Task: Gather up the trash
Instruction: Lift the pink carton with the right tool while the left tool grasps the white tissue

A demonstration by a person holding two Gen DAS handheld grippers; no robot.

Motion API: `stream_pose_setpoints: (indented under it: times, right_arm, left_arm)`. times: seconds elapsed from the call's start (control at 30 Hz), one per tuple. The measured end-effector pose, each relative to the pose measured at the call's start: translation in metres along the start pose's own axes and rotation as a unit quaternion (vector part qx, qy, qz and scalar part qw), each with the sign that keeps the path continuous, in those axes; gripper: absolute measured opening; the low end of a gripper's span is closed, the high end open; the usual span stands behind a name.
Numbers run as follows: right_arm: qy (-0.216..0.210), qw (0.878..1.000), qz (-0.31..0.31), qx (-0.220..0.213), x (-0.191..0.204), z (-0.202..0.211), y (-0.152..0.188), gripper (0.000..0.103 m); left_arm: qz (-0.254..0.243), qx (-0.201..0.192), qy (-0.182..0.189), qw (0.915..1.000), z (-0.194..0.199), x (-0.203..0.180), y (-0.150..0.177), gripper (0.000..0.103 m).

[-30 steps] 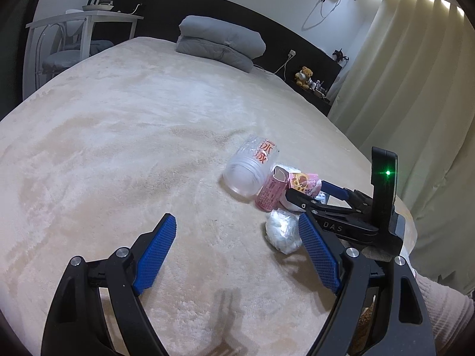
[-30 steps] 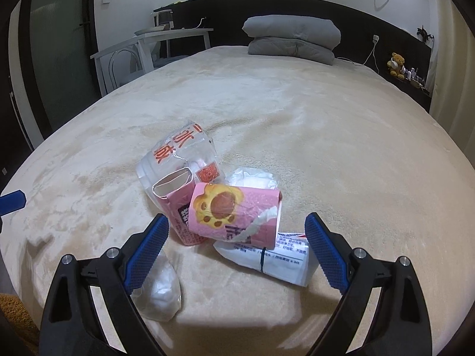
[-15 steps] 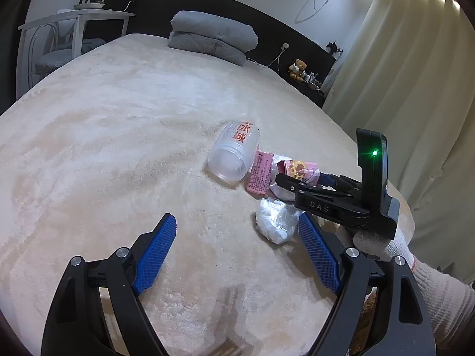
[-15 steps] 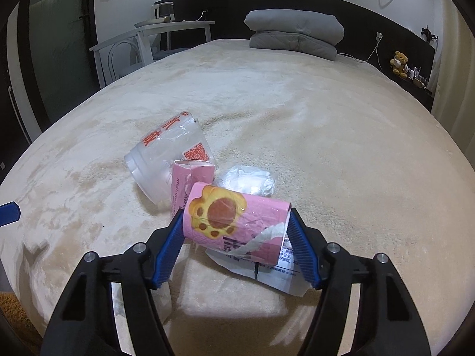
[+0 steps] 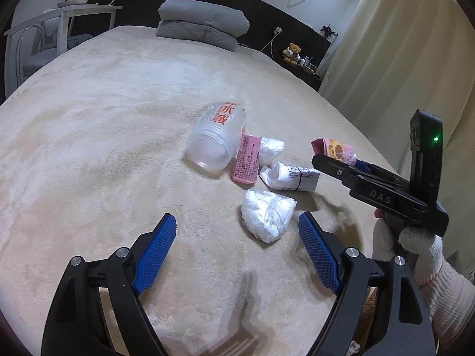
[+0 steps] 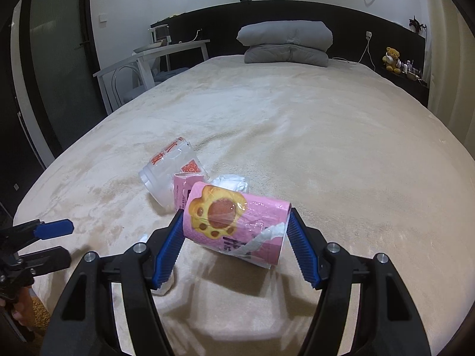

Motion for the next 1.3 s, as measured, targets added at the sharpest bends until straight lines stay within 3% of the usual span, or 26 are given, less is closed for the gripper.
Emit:
stream_pose_setpoints:
  times: [0.5,0.73,0.8,0.9,1.3]
  right_arm:
    - [0.003,1.000,-0.004,0.002,-0.036,0.040,0.016,0.067]
    - [0.011,1.000,-0.001,0.009,-0.049,0.047,0.024,0.067]
    - [0.012,1.000,-0.001,0.010,-0.052,0.048,0.025,0.067]
    - [0.012,1.000,-0.002,0.009,-0.053,0.049,0.026,0.067]
    - [0.012,1.000,-0.002,0.018,-0.046,0.045,0.028,0.067]
  left_arm:
    - [-0.073,0.041,-0.024,0.9962,-0.066,-0.033,-0.004,0.083]
    - [-0.100,0.046,-0.013,0.9938,-0.084,-0.041,-0.005,0.082]
    - [-0.103,0.054,-0.008,0.9932,-0.091,-0.042,-0.003,0.066]
    - [-0.104,0.061,-0.014,0.9926,-0.094,-0.041,0.000,0.054]
    - [-0.110,0.042,-0.015,0.9930,-0.075,-0.042,-0.001,0.053]
Point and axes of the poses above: each gripper's, at about its wrist camera, not at the fingertips, and z roughly against the way its jaws point, x to its left, y to its underside, the point moved 8 cm from there along -z, roughly the way its jaws point, and after that the axes turned 12 degrees about -z, right-handed, at the moved point
